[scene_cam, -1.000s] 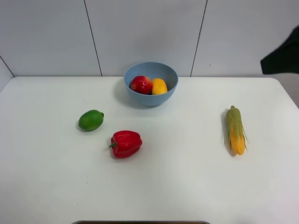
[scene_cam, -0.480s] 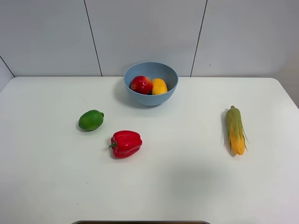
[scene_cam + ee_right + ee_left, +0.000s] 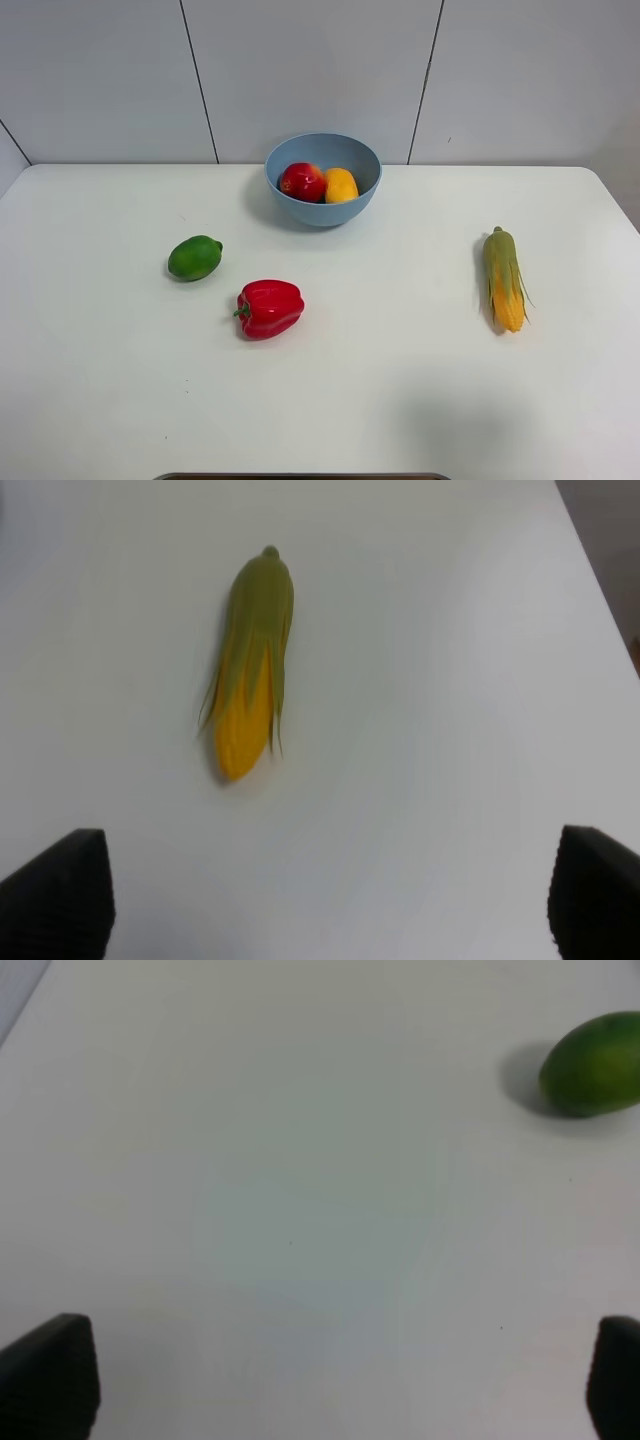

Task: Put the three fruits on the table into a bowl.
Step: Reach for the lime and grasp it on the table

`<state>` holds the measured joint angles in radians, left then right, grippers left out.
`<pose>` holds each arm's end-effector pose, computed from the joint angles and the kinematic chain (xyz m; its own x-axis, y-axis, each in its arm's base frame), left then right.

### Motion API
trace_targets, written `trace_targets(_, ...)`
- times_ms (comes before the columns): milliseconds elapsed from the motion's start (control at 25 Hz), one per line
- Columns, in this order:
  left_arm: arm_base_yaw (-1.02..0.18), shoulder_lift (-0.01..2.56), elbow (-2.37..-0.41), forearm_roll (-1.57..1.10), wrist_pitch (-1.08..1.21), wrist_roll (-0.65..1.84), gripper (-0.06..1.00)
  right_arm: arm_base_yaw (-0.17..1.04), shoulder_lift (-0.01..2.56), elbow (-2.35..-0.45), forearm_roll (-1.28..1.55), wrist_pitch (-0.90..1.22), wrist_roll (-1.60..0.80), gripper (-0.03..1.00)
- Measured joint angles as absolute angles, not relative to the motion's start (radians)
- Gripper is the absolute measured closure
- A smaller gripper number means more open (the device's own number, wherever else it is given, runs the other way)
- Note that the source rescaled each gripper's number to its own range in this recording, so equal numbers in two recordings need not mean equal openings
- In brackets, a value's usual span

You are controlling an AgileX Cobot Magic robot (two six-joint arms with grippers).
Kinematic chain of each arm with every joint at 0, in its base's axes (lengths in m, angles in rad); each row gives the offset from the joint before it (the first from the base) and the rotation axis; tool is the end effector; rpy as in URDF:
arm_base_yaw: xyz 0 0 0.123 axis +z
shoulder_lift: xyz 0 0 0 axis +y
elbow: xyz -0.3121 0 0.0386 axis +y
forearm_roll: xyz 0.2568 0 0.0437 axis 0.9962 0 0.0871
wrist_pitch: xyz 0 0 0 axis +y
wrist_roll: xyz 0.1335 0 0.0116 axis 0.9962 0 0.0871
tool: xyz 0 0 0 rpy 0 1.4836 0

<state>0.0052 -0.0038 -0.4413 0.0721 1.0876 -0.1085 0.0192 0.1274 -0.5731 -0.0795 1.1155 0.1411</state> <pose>0.0143 0.0086 0.2400 -0.5204 -0.0774 -0.8504 -0.0987 0.9947 -0.0302 0.0201 -0.0092 0.2776 -0.5417 0.0952 -0.8352 0.0984 0.9939 0.0495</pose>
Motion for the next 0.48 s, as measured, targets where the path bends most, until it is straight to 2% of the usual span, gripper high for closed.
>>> trace_targets(480, 0.005, -0.004, -0.441, 0.072, 1.088, -0.108, -0.05, 0.018, -0.003, -0.57, -0.08, 1.099, 0.141, 0.33)
